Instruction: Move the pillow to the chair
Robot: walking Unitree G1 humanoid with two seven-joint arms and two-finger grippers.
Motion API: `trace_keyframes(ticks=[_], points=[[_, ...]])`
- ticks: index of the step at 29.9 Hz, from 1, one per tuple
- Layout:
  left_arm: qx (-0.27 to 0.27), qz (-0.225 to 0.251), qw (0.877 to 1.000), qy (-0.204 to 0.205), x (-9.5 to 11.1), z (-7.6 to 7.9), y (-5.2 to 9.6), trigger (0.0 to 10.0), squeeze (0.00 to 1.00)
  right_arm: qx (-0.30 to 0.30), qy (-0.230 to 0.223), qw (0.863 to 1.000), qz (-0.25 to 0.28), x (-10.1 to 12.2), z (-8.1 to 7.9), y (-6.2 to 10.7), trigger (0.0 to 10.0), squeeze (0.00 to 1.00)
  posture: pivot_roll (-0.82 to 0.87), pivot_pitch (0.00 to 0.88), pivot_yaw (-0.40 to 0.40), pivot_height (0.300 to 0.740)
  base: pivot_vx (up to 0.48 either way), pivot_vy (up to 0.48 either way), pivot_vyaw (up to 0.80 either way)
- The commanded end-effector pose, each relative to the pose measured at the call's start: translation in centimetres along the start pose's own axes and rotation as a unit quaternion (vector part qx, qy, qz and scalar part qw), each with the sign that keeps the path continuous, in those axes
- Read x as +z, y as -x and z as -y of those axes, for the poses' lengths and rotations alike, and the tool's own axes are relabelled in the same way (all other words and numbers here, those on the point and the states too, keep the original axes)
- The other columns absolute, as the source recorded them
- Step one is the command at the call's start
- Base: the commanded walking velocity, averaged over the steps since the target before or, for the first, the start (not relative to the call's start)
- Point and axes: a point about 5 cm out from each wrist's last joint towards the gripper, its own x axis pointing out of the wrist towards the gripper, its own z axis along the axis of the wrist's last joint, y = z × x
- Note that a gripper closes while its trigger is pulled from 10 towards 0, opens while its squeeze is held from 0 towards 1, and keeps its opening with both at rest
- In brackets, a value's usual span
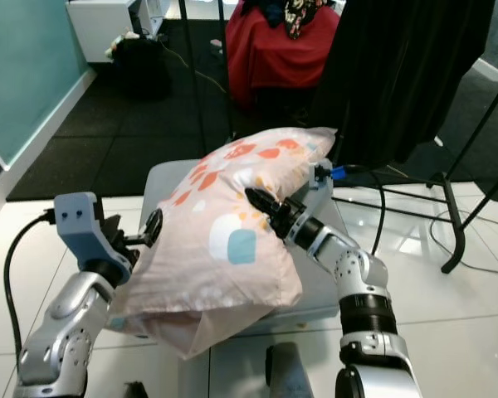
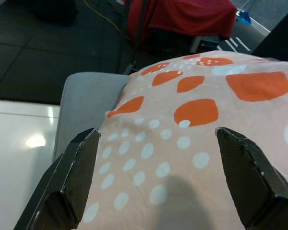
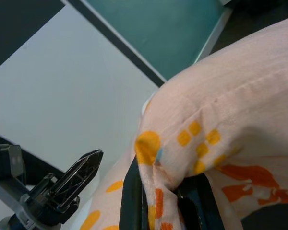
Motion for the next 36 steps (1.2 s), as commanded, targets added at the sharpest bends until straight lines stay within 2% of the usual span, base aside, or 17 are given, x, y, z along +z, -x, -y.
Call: trace_keyframes(ticks=[1, 6, 15, 24, 36], points=[[0.004, -0.013, 1.0, 0.003, -0.6, -0.2, 0.3, 10.0, 0.0, 0.021, 0.02, 0.999, 0.023, 1.2, -0.8, -0.1, 0.0, 0.0, -0.17, 0.0, -0.063, 0.62, 0.0, 0.0, 0.0], [0.007, 0.003, 1.0, 0.012, -0.4, 0.0, 0.4, 10.0, 0.0, 0.022, 0.023, 0.999, 0.021, 1.3, -0.9, -0.3, 0.0, 0.0, -0.17, 0.0, -0.067, 0.644, 0.0, 0.0, 0.0], [0.004, 0.004, 1.0, 0.01, -0.4, 0.1, 0.3, 10.0, 0.0, 0.022, 0.026, 0.999, 0.022, 1.4, -1.0, -0.4, 0.0, 0.0, -0.17, 0.0, -0.07, 0.669, 0.0, 0.0, 0.0], [-0.002, 0.006, 1.0, 0.008, -0.7, 1.0, -0.1, 10.0, 0.0, 0.02, 0.032, 0.999, 0.015, 1.1, -1.1, -0.8, 0.0, 0.0, -0.18, 0.0, -0.073, 0.708, 0.0, 0.0, 0.0], [0.007, 0.005, 1.0, -0.002, -0.9, 0.9, -0.1, 10.0, 0.0, 0.008, 0.037, 0.999, 0.015, 1.3, -0.8, -0.6, 0.0, 0.0, -0.18, 0.0, -0.075, 0.74, 0.0, 0.0, 0.0]])
